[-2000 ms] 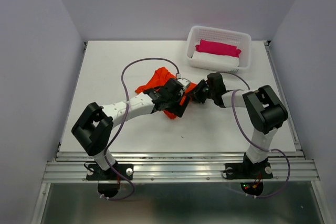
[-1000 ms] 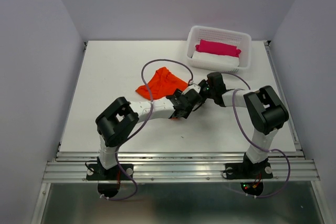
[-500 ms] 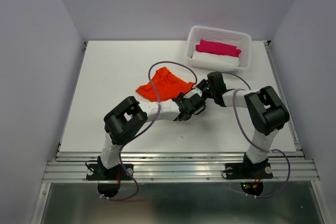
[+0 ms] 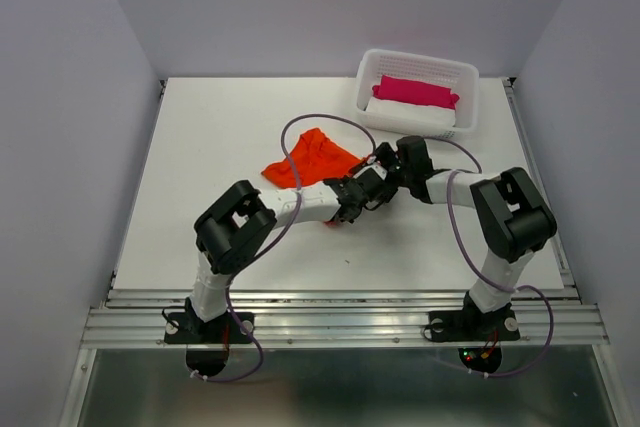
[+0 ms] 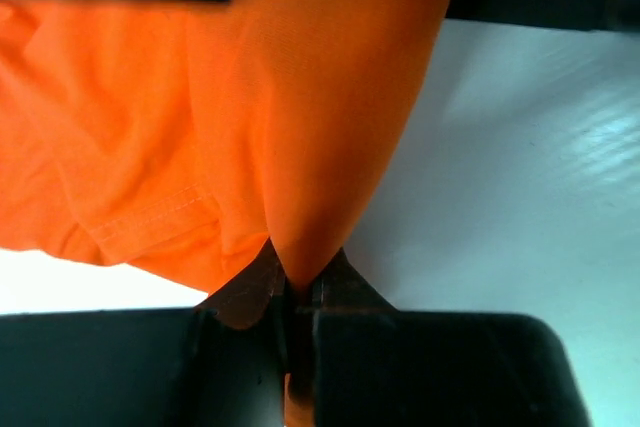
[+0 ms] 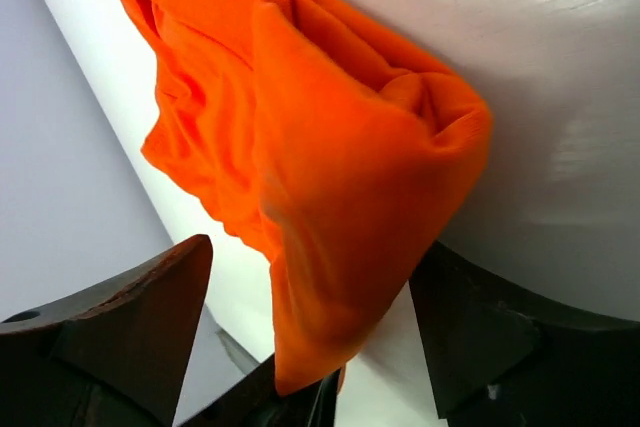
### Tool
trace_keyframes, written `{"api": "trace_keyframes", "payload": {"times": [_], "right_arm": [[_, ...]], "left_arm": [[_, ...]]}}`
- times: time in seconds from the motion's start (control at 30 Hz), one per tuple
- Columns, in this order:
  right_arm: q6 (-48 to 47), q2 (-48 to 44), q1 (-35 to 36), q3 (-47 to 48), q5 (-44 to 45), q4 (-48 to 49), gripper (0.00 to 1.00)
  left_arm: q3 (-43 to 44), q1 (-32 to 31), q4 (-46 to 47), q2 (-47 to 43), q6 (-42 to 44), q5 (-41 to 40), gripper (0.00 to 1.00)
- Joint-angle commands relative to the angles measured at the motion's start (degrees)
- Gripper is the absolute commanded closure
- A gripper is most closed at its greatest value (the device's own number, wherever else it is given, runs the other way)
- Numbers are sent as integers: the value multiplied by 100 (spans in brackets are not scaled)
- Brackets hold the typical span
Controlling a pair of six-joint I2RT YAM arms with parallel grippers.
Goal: Roll the t-shirts
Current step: Roll the T-shirt to the center of the board.
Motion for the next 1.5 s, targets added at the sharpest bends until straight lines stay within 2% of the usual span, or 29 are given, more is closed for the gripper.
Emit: {"api": "trace_keyframes", "payload": {"times": [0.0,0.03,0.17,0.47,0.9,1.1,1.23,1.27,1.33,1.37,1.47], "right_arm": [[-126,-453,-22,26,103,-211,11],[-196,-576,-22,26,155,-386,6],[-293,-1041,-137,-88,506,-712,0],[-618,-2334,-769,-423,1359,-1599,0],[-987,-2493,-769,-343,1527,-1891,0],[-1216,-2414,-769,-308,1185,-1742,1],[-1330,-2160,-621,-290,903,-1548,11],[-1339,-2116,-559,-282,859,-1469,22],[-1339,-2002,-357,-247,771,-1399,32],[-1322,-1879,-287,-229,771,-1364,45],[-1313,-1685,-23,-141,692,-1137,59]], "left_arm": [[202,341,16,-611,136,1316,100],[166,429,51,-655,118,1547,100],[-44,894,244,-875,-4,2994,100],[-300,1643,455,-867,-172,5010,100],[-352,2109,649,-357,-417,6601,100],[-642,2364,956,-199,-840,7007,100],[-844,2434,1115,-111,-1068,7113,100],[-871,2434,1141,-102,-1086,7121,100],[-959,2452,1220,-93,-1138,7139,100],[-1002,2452,1238,-93,-1165,7148,100],[-1020,2469,1299,-67,-1200,7148,100]]}}
